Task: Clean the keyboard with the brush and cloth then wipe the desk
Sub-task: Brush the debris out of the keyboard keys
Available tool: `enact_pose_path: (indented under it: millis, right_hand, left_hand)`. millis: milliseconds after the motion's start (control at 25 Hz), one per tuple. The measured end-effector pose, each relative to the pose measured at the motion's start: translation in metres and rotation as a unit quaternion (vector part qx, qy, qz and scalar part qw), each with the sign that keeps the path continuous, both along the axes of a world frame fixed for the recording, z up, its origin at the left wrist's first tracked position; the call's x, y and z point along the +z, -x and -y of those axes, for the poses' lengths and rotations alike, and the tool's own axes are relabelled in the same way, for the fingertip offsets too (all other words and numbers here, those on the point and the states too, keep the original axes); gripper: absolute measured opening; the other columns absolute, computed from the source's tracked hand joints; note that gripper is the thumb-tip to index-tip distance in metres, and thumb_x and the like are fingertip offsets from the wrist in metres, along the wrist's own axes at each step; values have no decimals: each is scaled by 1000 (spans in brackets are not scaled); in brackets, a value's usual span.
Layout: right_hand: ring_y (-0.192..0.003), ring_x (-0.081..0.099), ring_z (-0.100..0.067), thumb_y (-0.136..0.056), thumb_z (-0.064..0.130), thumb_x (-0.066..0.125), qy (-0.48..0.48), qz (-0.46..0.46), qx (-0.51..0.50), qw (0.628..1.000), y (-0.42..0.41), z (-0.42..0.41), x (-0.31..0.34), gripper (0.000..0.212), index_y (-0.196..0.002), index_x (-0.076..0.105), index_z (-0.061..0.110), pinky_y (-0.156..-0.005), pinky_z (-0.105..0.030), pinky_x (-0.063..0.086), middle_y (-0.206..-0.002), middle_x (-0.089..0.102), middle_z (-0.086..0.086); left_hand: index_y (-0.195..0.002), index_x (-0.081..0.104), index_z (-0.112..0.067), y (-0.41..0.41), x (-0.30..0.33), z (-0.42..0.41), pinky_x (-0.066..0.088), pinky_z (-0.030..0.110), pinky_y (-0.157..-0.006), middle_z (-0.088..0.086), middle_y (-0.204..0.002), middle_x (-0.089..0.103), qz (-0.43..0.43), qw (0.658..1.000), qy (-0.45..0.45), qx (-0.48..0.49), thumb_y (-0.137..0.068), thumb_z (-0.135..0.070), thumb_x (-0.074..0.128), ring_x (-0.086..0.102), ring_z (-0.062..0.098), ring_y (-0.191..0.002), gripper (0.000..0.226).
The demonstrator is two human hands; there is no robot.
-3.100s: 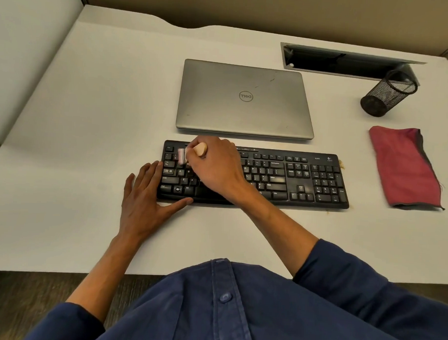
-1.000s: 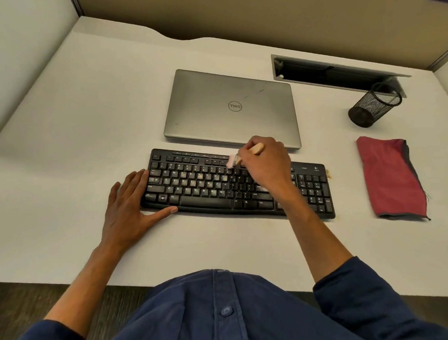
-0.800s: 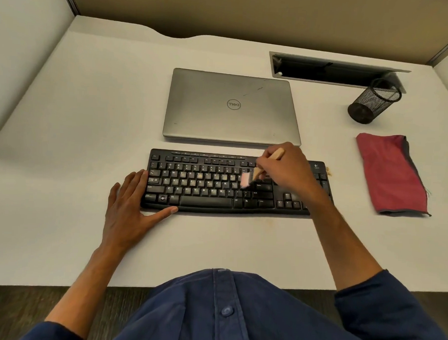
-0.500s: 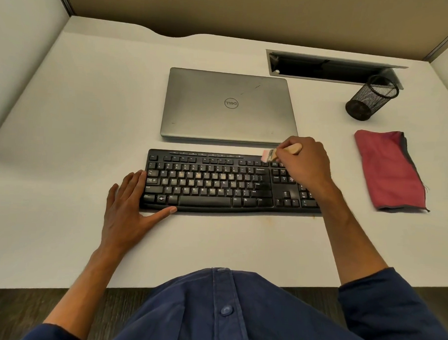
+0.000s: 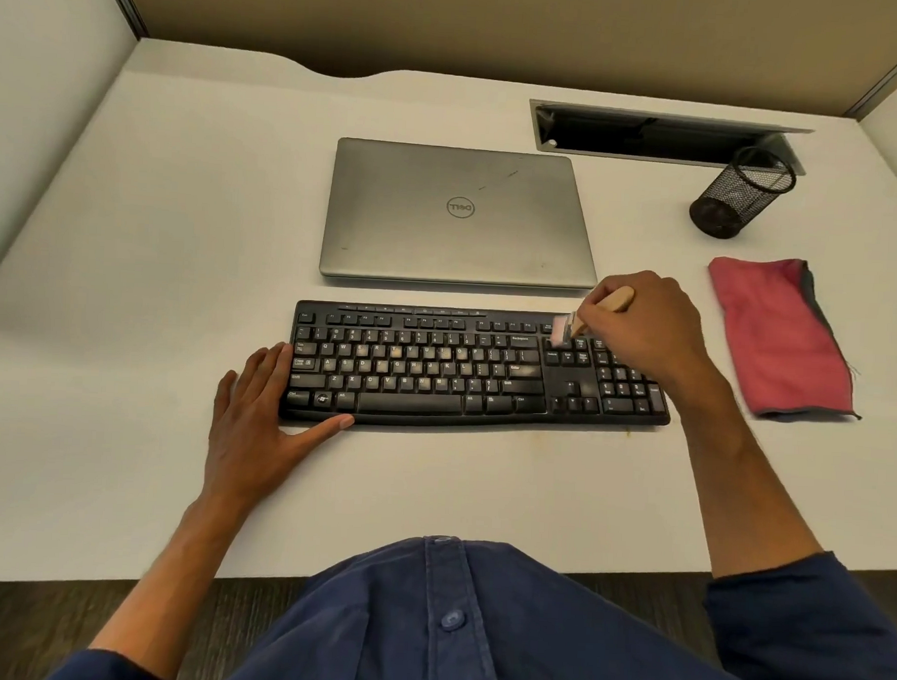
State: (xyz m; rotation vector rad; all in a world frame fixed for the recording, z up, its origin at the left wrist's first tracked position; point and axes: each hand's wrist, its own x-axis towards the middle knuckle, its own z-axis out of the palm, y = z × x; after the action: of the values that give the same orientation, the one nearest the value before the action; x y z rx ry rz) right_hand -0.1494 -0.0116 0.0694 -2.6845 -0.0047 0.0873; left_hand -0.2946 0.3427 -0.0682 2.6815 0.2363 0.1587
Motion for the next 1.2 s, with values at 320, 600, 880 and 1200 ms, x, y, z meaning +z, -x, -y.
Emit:
enact_pose_path:
  millis: [320,600,880,1200]
  right_hand:
    - [-73,62,-16,-82,23,62,24,-68,17,997,0,-3,-3,13,-76,74,22,-57,-24,35,-73,70,4]
    - [-77,59,-20,-85,28,59,42,17,-13,999,-10,11,4,16,-84,74,24,-60,-27,33,-80,69,4]
    - [-73,64,-20,-79,24,63,49,-74,13,996,-5,23,-1,14,-70,75,24,-58,-27,40,-68,71,4]
    - [-78,61,-24,-84,26,59,22,6,-34,999,-2,33,-3,14,-78,72,28,-63,-29,37,-80,72,2]
  left_hand:
    - [-156,28,-14,0,-1,-1,14,47,-123,5,-161,32,-4,1000,0,3,-73,-88,41,20,20,-151,112]
    - [-156,28,-15,-1,-1,-1,15,48,-123,4,-161,32,-3,1000,0,1,-74,-88,42,20,19,-151,111]
    - [-156,28,-15,0,-1,-1,14,47,-123,4,-161,32,0,1000,1,1,-74,-87,42,20,19,-151,110]
    - [-156,29,-15,0,-1,-1,16,47,-123,4,-160,33,2,1000,0,0,-74,-87,43,21,20,-151,110]
